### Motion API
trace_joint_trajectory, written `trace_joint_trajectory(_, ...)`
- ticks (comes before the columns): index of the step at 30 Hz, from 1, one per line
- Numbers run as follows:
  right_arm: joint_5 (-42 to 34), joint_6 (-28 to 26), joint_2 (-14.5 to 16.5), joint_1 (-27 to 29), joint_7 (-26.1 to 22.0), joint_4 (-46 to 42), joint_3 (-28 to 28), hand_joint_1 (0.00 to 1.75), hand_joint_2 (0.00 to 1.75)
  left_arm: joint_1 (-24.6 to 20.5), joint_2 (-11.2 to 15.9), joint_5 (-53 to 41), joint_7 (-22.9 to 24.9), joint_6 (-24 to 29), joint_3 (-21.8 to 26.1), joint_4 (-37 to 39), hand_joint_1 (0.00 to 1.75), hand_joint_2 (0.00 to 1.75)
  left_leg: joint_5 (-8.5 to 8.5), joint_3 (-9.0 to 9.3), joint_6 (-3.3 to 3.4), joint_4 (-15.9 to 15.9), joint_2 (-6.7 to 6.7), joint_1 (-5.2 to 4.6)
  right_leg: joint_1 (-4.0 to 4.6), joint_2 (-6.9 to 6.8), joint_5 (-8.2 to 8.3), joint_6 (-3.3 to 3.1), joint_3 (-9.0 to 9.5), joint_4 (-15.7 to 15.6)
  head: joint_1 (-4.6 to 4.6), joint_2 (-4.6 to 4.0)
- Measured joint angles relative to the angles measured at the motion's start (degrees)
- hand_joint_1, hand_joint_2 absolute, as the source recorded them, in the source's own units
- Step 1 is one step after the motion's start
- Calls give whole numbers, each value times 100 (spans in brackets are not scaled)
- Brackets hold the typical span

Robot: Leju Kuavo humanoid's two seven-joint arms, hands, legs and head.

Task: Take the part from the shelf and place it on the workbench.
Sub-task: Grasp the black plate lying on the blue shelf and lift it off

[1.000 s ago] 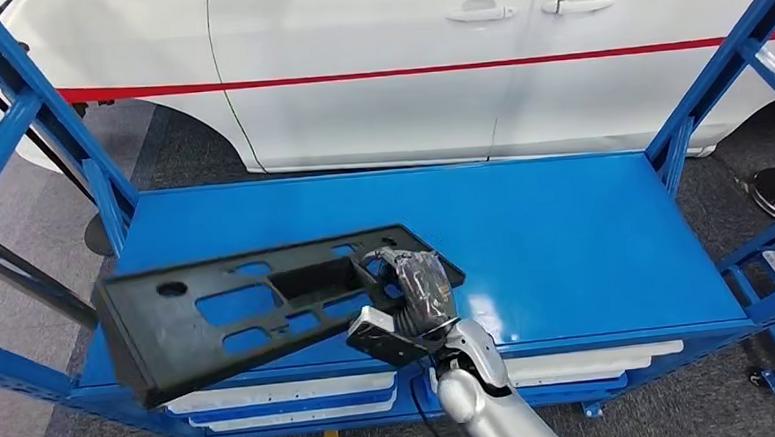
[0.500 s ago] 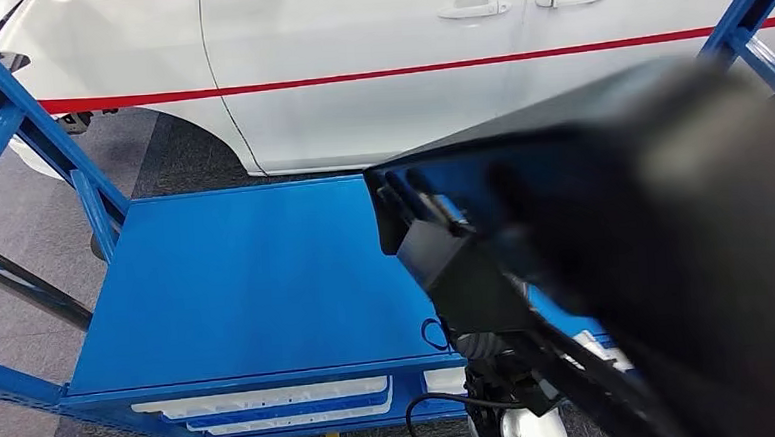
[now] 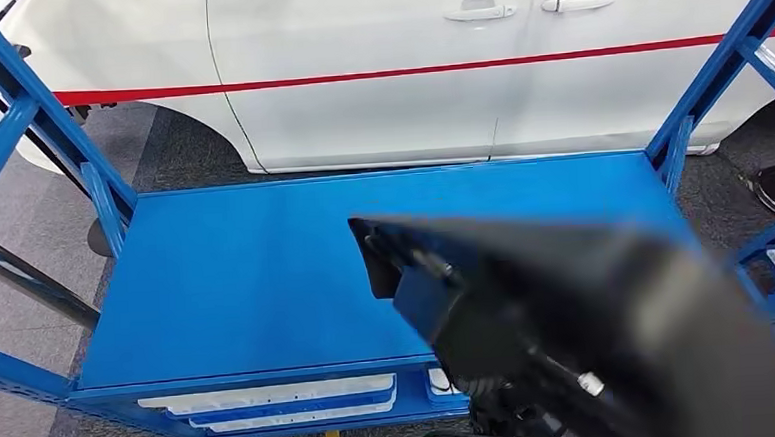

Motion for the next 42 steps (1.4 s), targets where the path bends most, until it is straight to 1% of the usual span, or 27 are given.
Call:
trace_joint_trajectory(2, 87, 206, -9, 175, -223, 148, -11, 175, 175, -1, 0, 7, 47, 9, 80, 0, 0, 175, 14, -16, 20, 1, 6, -5, -27, -1, -392, 40, -339, 746, 0, 0)
trace_joint_trajectory(3, 102, 285, -11, 266, -310, 220, -22, 175, 175, -1, 0, 9, 65, 4, 117, 0, 0, 175, 19, -25, 22, 11, 6, -6, -43, -2, -498, 57, -470, 1039, 1, 0)
trace_joint_trajectory(4, 106, 359, -11, 356, -387, 294, -39, 175, 175, -1, 0, 10, 77, -10, 154, 0, 0, 175, 23, -32, 21, 25, 5, -4, -60, -4, -491, 72, -510, 1141, 1, 0)
trace_joint_trajectory(5, 102, 416, -10, 443, -449, 357, -62, 175, 175, -1, 0, 9, 84, -29, 189, 0, 0, 175, 22, -39, 16, 43, 2, -2, -79, -5, -376, 83, -435, 1012, 1, 1)
trace_joint_trajectory(7, 80, 507, -6, 605, -557, 462, -129, 175, 175, -1, -3, -8, 88, -64, 250, 0, 0, 175, -1, -54, -17, 93, -11, 6, -111, -7, -21, 88, -54, 276, 1, 1)
trace_joint_trajectory(9, 49, 559, 5, 754, -639, 518, -196, 175, 175, 1, -6, -51, 86, -71, 293, 0, 0, 175, -26, -85, -77, 159, -18, -7, -95, 4, 181, 59, 209, -273, -1, 1)
trace_joint_trajectory(13, -2, 522, 14, 1121, -963, 573, -287, 175, 175, 9, -5, -165, 70, -71, 330, 0, 0, 175, -41, -126, -208, 201, -23, 9, -61, 5, 272, -88, 191, -365, -1, 0)
trace_joint_trajectory(14, -9, 487, 11, 1206, -1069, 584, -292, 175, 175, 10, -4, -192, 65, -72, 335, 0, 0, 175, -159, -163, -236, 298, -19, 20, -67, -7, 307, -143, 169, -385, -2, 0)
trace_joint_trajectory(16, -16, 421, 7, 1346, -1214, 594, -294, 175, 175, 10, -2, -240, 54, -77, 339, 0, 0, 175, -618, -339, -275, 820, -8, 36, -67, -27, 384, -225, 92, -404, -3, 0)
trace_joint_trajectory(18, -17, 364, -3, 1444, -1262, 594, -294, 175, 175, 9, 1, -277, 42, -82, 339, 0, 0, 175, -1052, -534, -294, 1508, -6, 39, -38, -33, 463, -252, -23, -397, -2, 0)
trace_joint_trajectory(19, -17, 337, -9, 1478, -1268, 594, -294, 175, 175, 9, 4, -293, 35, -84, 339, 0, 0, 175, -1129, -528, -290, 1666, -6, 37, -21, -34, 505, -256, -83, -392, -3, 0)
trace_joint_trajectory(20, -19, 308, -15, 1504, -1271, 592, -295, 175, 175, 9, 7, -307, 27, -85, 339, 0, 0, 175, -1102, -409, -272, 1605, -7, 32, -5, -34, 548, -255, -141, -386, -3, 0)
trace_joint_trajectory(21, -21, 278, -21, 1527, -1272, 585, -298, 175, 175, 7, 10, -326, 16, -86, 339, 0, 0, 175, -986, -166, -240, 1304, -7, 22, 9, -32, 594, -251, -197, -381, -3, 1)
trace_joint_trajectory(23, -28, 207, -30, 1576, -1274, 547, -307, 175, 175, -4, 25, -374, -13, -89, 338, -3, 0, 175, -740, 435, -154, 418, -2, -20, 33, -33, 689, -227, -273, -375, -1, 1)
trace_joint_trajectory(24, -33, 173, -37, 1603, -1275, 514, -314, 175, 175, -13, 33, -402, -31, -92, 336, -5, 0, 175, -662, 628, -122, 91, 1, -47, 35, -36, 733, -200, -293, -377, 0, 1)
trace_joint_trajectory(25, -38, 148, -44, 1628, -1275, 480, -319, 175, 175, -16, 40, -425, -43, -95, 335, -7, 0, 175, -629, 709, -97, -73, 3, -75, 28, -42, 776, -166, -301, -381, 1, 0)
trace_joint_trajectory(28, -48, 111, -65, 1698, -1275, 385, -335, 175, 175, 6, 47, -472, -50, -99, 334, -7, 0, 175, -482, 644, -27, -137, 22, -103, -14, -44, 897, -58, -315, -430, -3, 0)
trace_joint_trajectory(29, -51, 96, -75, 1725, -1275, 355, -341, 175, 175, 12, 47, -479, -43, -98, 333, -5, 0, 175, -394, 597, 6, -172, 37, -88, -14, -34, 811, -29, -347, -393, -3, 0)
trace_joint_trajectory(30, -54, 80, -86, 1752, -1274, 329, -348, 175, 175, 15, 47, -483, -35, -97, 333, -4, 0, 175, -296, 533, 38, -209, 56, -67, -15, -23, 614, -1, -398, -268, -2, 0)
trace_joint_trajectory(31, -57, 59, -97, 1775, -1274, 308, -355, 175, 175, 18, 46, -488, -26, -95, 332, -2, 0, 175, -206, 455, 61, -234, 76, -48, -21, -15, 307, 24, -467, -21, -2, 0)
trace_joint_trajectory(33, -65, 23, -111, 1810, -1273, 281, -365, 175, 175, 27, 49, -508, -9, -90, 332, -2, 0, 175, -79, 294, 82, -220, 90, -50, -45, -11, -282, 76, -589, 684, -2, 0)
trace_joint_trajectory(34, -70, 6, -117, 1827, -1273, 269, -370, 175, 175, 30, 48, -519, 7, -89, 332, -2, 0, 175, -27, 205, 73, -197, 97, -48, -58, -13, -395, 100, -603, 1002, -2, 0)
trace_joint_trajectory(35, -76, -10, -122, 1845, -1273, 256, -375, 175, 175, 32, 48, -531, 24, -88, 332, -2, 0, 175, 19, 115, 59, -163, 102, -43, -71, -13, -353, 121, -544, 1169, -2, 0)
trace_joint_trajectory(36, -85, -23, -128, 1866, -1273, 242, -381, 175, 175, 34, 46, -539, 44, -87, 332, -2, 0, 175, 57, 19, 39, -118, 104, -36, -86, -14, -213, 139, -384, 1134, -3, 0)
trace_joint_trajectory(38, -107, -37, -136, 1900, -1273, 204, -390, 175, 175, 40, 42, -550, 71, -87, 332, -2, 0, 175, 103, -150, -10, 6, 101, -25, -119, -12, 9, 157, 206, 497, -2, 0)
trace_joint_trajectory(40, -134, -26, -139, 1917, -1274, 161, -394, 175, 175, 47, 39, -552, 86, -88, 333, -2, 0, 175, 134, -256, -68, 134, 90, -34, -112, -2, -103, 116, 734, -261, -4, 0)
trace_joint_trajectory(42, -164, 7, -143, 1930, -1275, 135, -397, 175, 175, 60, 41, -552, 101, -93, 335, -2, 0, 175, 195, -299, -148, 183, 83, -40, -76, 0, -201, 26, 859, -519, -6, 0)
